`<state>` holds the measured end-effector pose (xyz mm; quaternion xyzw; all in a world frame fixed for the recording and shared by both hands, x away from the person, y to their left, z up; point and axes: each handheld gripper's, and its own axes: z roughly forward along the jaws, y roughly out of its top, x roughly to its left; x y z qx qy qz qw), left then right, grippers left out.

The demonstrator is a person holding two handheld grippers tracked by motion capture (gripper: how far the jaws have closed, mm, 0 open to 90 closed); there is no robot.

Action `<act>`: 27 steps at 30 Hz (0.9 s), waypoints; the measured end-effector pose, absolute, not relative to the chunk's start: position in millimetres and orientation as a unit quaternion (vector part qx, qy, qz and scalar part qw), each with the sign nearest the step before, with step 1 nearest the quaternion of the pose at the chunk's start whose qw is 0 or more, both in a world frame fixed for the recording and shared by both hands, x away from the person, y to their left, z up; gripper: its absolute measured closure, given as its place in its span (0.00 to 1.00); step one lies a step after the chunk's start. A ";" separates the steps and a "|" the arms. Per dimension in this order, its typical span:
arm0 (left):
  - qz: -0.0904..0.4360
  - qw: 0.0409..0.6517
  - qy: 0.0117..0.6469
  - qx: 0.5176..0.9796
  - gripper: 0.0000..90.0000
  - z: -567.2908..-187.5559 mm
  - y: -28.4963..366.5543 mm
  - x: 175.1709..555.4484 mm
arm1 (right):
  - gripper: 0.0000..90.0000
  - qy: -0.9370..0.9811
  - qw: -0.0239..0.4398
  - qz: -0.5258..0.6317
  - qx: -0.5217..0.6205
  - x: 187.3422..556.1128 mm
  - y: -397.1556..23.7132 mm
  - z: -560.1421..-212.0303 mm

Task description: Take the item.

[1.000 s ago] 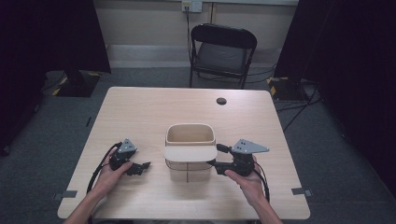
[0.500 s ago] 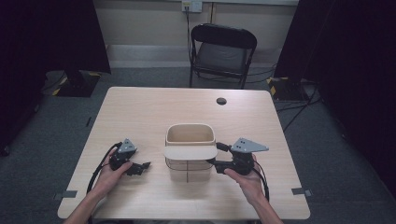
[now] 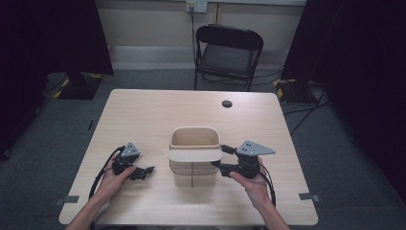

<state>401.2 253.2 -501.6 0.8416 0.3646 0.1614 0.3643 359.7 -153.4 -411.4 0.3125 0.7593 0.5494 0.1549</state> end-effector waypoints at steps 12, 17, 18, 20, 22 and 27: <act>0.163 0.364 0.362 0.843 0.13 -501.5 253.5 401.5 | 0.39 0.755 0.156 0.555 0.313 359.3 -152.9 -407.7; 0.161 0.365 0.365 0.842 0.13 -501.7 253.2 401.2 | 0.39 0.753 0.155 0.558 0.314 359.8 -152.9 -406.9; 0.162 0.364 0.364 0.842 0.13 -501.6 253.3 401.2 | 0.39 0.752 0.155 0.558 0.314 360.0 -152.9 -406.7; 0.163 0.364 0.363 0.842 0.13 -501.5 253.4 401.4 | 0.39 0.751 0.155 0.559 0.314 360.2 -152.8 -406.4; 0.163 0.364 0.362 0.843 0.13 -501.5 253.5 401.5 | 0.39 0.752 0.155 0.559 0.313 360.1 -152.8 -405.8; 0.163 0.363 0.362 0.843 0.13 -501.4 253.5 401.5 | 0.39 0.750 0.154 0.561 0.314 360.4 -153.3 -404.3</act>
